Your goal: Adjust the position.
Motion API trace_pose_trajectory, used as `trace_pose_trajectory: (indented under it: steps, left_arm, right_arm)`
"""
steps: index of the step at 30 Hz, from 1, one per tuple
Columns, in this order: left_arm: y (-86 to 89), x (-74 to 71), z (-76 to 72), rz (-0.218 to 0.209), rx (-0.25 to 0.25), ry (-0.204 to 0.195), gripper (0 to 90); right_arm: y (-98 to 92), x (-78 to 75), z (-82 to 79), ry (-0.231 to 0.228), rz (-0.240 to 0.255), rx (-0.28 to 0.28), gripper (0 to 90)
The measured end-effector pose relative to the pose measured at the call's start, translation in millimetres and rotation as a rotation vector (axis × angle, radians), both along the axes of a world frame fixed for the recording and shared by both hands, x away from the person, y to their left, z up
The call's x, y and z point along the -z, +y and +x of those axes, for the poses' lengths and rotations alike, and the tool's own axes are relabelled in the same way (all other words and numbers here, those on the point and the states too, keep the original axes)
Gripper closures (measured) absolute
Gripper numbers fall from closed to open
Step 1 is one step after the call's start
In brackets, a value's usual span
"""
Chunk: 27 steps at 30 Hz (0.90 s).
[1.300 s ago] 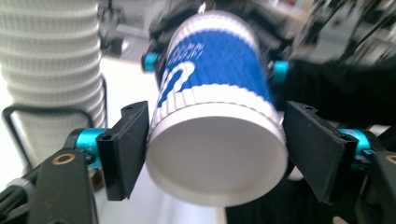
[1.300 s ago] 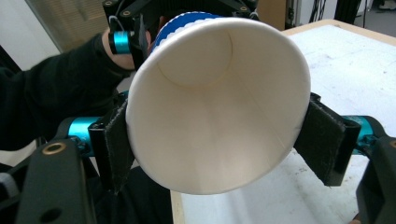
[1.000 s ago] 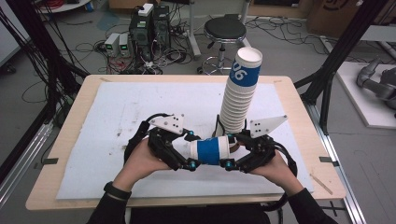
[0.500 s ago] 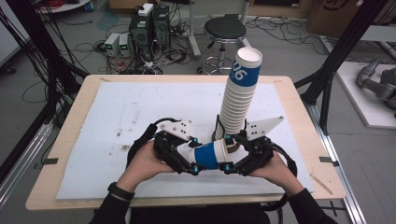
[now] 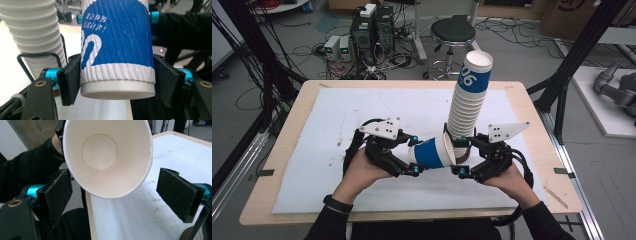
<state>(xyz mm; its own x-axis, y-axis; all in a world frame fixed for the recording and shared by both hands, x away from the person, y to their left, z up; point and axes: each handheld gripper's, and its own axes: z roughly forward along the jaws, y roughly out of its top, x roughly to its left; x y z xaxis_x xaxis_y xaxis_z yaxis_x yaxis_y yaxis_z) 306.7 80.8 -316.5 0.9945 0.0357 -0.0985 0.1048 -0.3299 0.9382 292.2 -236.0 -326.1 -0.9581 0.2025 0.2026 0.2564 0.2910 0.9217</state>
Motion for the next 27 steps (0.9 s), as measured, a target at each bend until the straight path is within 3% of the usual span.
trace_pose_trajectory:
  steps: [7,13,18,27]
  left_arm:
    - [-1.9,7.3,2.5,-0.085,0.007,0.034,29.7]
    - [-6.7,11.7,3.2,-0.111,0.020,0.058,29.6]
    - [-10.8,14.6,2.8,-0.101,0.026,0.059,29.6]
    - [-14.4,18.6,3.5,-0.095,0.023,0.067,29.6]
  right_arm:
    - [2.6,1.9,-0.8,0.016,0.048,0.005,13.5]
    - [5.6,5.7,1.7,0.071,0.097,0.005,13.3]
    - [5.6,4.9,2.7,0.087,0.156,-0.017,13.3]
    - [4.1,4.4,3.7,0.088,0.162,-0.025,19.2]
